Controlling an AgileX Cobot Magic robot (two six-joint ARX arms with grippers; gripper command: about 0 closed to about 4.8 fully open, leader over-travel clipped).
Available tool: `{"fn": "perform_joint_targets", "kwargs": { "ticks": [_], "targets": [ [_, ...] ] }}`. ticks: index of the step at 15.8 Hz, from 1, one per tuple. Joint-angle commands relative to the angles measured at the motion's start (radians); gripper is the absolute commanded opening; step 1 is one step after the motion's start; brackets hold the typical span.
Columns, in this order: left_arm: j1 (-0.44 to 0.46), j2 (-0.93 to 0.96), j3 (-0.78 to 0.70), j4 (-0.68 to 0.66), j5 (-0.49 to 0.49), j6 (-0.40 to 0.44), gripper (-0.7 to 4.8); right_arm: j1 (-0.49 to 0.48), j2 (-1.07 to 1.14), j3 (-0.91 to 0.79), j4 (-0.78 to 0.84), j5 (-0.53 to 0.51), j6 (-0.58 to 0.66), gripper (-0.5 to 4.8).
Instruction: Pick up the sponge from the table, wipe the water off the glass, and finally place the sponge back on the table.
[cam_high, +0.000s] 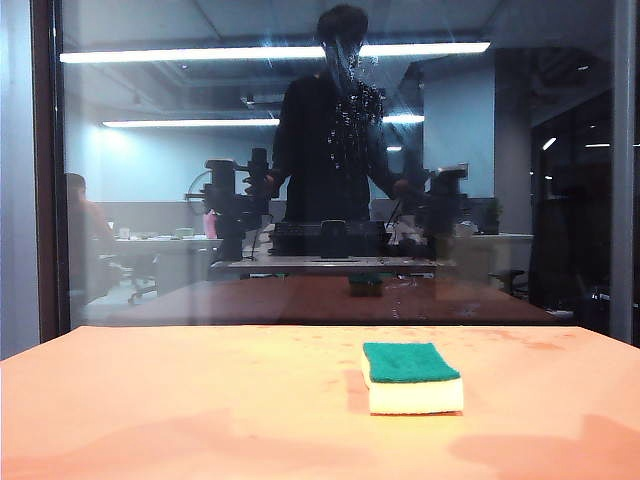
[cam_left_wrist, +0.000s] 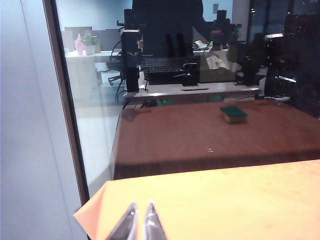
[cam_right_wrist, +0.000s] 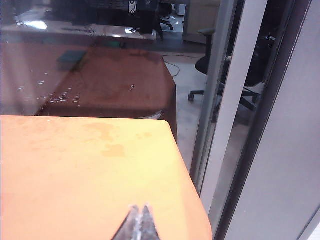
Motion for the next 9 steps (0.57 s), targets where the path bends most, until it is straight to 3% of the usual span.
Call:
{"fn": "perform_joint_targets", "kwargs": {
  "ticks": [1, 9],
  "targets": [
    [0.000, 0.001, 0.003, 0.006, 0.001, 0.000, 0.25, 0.002, 0.000, 0.004, 0.015, 0.002, -0.003, -0.09],
    [0.000, 0.001, 0.003, 0.007, 0.008, 0.000, 0.26, 0.002, 0.000, 0.005, 0.018, 0.001, -0.003, -0.09]
  ]
}}
